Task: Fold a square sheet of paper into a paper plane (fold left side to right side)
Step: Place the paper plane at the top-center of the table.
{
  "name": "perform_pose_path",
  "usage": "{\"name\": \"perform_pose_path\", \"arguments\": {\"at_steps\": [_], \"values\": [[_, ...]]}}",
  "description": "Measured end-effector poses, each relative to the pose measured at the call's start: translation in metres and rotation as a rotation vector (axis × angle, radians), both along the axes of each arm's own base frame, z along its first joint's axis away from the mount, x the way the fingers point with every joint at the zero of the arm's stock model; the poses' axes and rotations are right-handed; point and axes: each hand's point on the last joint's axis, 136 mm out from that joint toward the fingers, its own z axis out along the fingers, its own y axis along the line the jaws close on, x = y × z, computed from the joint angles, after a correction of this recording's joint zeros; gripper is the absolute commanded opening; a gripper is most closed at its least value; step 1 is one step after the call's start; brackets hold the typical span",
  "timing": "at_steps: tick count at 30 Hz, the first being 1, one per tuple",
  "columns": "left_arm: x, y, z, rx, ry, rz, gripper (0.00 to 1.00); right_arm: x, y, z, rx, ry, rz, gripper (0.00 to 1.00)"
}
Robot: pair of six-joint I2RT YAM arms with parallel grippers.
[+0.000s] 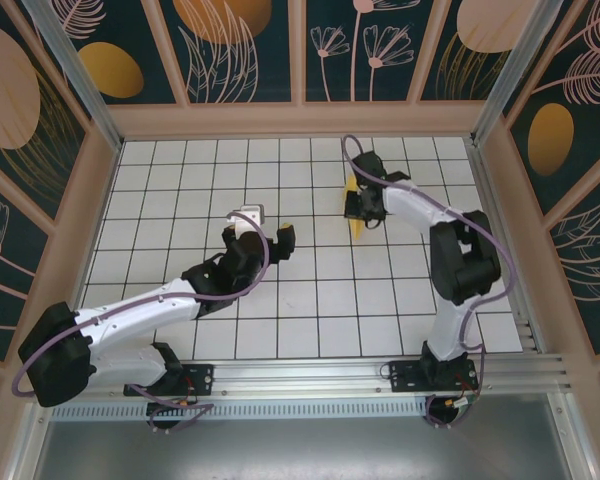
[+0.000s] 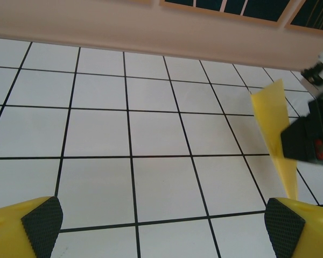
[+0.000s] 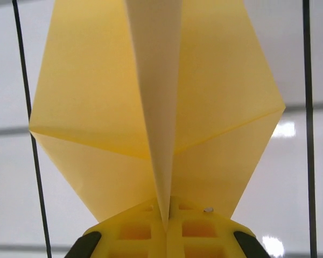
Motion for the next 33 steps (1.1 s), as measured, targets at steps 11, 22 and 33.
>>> {"name": "perform_pose_path", "arguments": {"at_steps": [11,22,33], "values": [[-0.001,-0.007,-0.016,0.05,0.033,-0.044,0.99,0.043,0.017,-0.047,-0.085,0.086,0.051,0.05],[0.0,-0.012,-0.024,0.076,0.054,-0.061,0.98,0.042,0.021,-0.05,-0.093,0.115,0.098,0.18],[0.001,-0.011,-0.024,0.08,0.05,-0.05,0.98,0.031,0.028,-0.038,-0.125,0.13,0.136,0.37]]}}
